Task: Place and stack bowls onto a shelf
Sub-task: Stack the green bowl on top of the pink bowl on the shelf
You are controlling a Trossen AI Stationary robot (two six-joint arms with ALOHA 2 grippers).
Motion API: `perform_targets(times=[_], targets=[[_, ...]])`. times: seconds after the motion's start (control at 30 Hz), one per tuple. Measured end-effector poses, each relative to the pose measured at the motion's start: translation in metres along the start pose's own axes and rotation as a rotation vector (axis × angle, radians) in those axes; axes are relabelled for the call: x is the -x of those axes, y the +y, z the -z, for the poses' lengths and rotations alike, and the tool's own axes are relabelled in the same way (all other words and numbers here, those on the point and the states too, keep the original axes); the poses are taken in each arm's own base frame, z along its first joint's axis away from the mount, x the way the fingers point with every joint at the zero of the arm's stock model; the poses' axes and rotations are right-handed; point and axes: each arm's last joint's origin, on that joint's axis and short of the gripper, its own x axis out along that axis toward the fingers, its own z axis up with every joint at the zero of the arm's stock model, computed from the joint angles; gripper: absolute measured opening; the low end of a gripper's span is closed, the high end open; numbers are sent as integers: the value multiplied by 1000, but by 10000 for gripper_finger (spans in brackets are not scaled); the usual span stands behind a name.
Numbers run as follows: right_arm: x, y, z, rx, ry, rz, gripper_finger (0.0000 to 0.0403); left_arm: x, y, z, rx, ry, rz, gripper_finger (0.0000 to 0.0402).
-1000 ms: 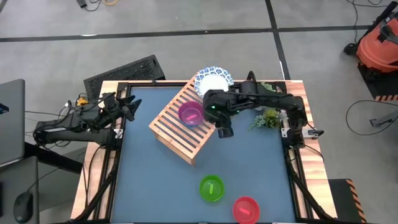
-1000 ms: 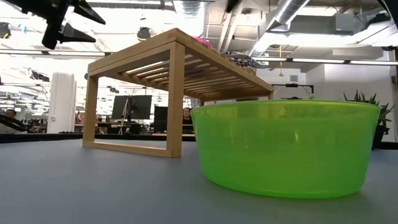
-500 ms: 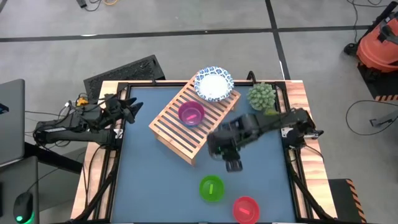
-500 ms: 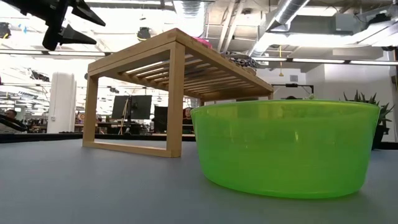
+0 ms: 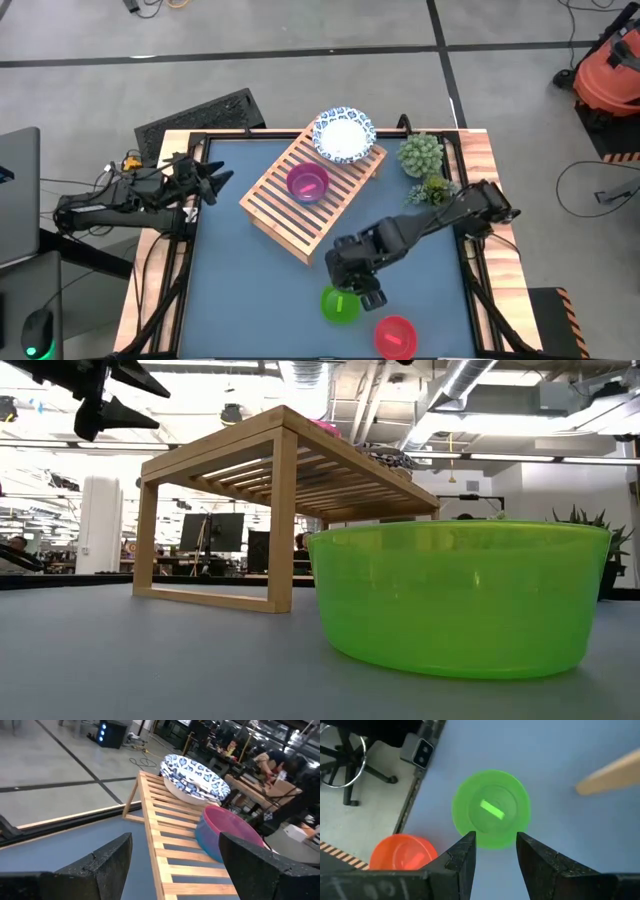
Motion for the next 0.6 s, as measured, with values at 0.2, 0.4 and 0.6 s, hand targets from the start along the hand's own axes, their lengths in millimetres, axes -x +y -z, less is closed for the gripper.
perform_targets(times=[0.2, 0.4, 0.6], targets=[[-29, 27, 1, 56, -84, -42, 166, 0, 0, 0, 48, 1, 2, 281], [-47, 52, 4, 128, -158, -25, 166, 0, 0, 2, 35, 22, 7, 281], [-63, 63, 15, 160, -142, -6, 166, 0, 2, 4, 18, 45, -9, 281]])
